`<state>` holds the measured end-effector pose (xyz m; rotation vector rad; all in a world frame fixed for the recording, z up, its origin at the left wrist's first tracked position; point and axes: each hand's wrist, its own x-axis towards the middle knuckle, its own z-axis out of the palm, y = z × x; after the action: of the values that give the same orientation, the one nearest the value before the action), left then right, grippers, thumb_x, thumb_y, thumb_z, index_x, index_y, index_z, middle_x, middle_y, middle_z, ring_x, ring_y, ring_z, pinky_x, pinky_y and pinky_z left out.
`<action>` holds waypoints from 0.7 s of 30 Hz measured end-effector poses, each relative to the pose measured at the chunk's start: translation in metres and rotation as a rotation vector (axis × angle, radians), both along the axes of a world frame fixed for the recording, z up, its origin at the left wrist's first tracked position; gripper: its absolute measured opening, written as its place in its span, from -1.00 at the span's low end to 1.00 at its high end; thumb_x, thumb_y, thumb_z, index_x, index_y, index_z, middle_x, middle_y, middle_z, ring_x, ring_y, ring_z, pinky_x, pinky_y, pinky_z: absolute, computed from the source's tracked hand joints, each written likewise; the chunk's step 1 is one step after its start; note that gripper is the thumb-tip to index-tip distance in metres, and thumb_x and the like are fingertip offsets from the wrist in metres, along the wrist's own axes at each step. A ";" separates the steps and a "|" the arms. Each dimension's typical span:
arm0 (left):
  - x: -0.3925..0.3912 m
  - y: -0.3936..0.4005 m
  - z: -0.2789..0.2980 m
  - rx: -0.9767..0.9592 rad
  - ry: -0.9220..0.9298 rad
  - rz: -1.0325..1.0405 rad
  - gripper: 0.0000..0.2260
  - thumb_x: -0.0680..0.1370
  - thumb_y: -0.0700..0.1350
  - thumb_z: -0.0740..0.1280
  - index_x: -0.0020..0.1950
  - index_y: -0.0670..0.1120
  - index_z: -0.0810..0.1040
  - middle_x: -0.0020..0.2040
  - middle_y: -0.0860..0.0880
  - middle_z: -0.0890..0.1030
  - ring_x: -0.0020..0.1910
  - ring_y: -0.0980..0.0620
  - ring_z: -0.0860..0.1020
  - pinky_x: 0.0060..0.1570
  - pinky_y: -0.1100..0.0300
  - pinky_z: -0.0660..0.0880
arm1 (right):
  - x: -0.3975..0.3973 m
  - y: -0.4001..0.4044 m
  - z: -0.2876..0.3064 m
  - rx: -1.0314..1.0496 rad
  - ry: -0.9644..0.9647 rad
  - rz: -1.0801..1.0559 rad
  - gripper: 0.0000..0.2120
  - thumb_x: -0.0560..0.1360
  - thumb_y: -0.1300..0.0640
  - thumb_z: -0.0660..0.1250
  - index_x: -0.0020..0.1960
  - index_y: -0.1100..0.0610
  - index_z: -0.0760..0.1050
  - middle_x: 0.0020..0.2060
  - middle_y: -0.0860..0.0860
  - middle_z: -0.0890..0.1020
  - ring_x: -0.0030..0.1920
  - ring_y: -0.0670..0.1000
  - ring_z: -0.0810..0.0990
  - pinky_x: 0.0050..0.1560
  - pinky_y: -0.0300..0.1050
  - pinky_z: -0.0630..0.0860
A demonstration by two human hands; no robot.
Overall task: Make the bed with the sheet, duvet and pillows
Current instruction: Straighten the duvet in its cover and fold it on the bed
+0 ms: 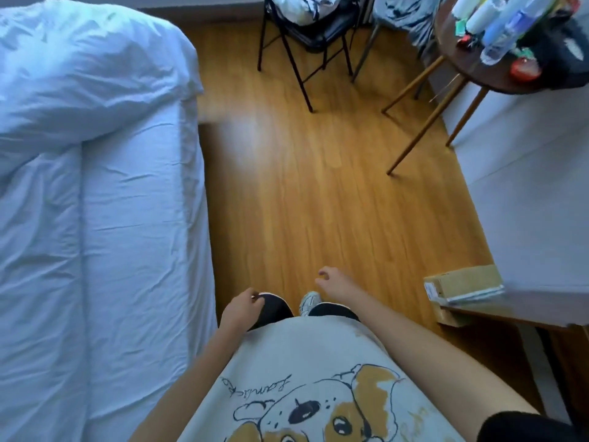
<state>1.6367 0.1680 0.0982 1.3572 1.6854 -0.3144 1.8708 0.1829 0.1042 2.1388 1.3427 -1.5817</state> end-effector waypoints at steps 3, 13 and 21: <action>-0.006 0.059 0.001 0.011 -0.022 0.137 -0.71 0.61 -0.05 0.18 0.26 -0.13 0.49 0.18 -0.09 0.58 0.10 -0.05 0.52 0.08 0.12 0.44 | 0.003 0.075 0.001 0.000 -0.010 0.032 -0.59 0.59 -0.03 0.16 0.40 0.08 0.36 0.32 0.04 0.48 0.23 0.08 0.50 0.15 -0.07 0.43; -0.060 0.322 -0.011 -0.005 0.024 0.064 -0.69 0.62 -0.02 0.16 0.33 -0.09 0.43 0.26 -0.08 0.54 0.18 -0.07 0.50 0.05 0.15 0.40 | -0.040 0.323 -0.014 -0.082 -0.018 0.040 -0.58 0.62 -0.01 0.16 0.42 0.13 0.33 0.35 0.07 0.45 0.28 0.09 0.46 0.19 -0.09 0.39; -0.095 0.537 0.008 0.036 0.020 0.091 -0.66 0.63 -0.04 0.14 0.36 -0.11 0.42 0.30 -0.10 0.52 0.23 -0.10 0.49 0.20 0.08 0.40 | -0.073 0.515 0.008 -0.009 0.004 0.087 -0.58 0.58 -0.04 0.17 0.39 0.06 0.38 0.29 0.02 0.51 0.23 0.05 0.49 0.18 -0.07 0.42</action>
<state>1.5421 0.7053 0.1063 1.3027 1.7706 -0.2473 1.7976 0.6981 0.1124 2.0434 1.4070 -1.5572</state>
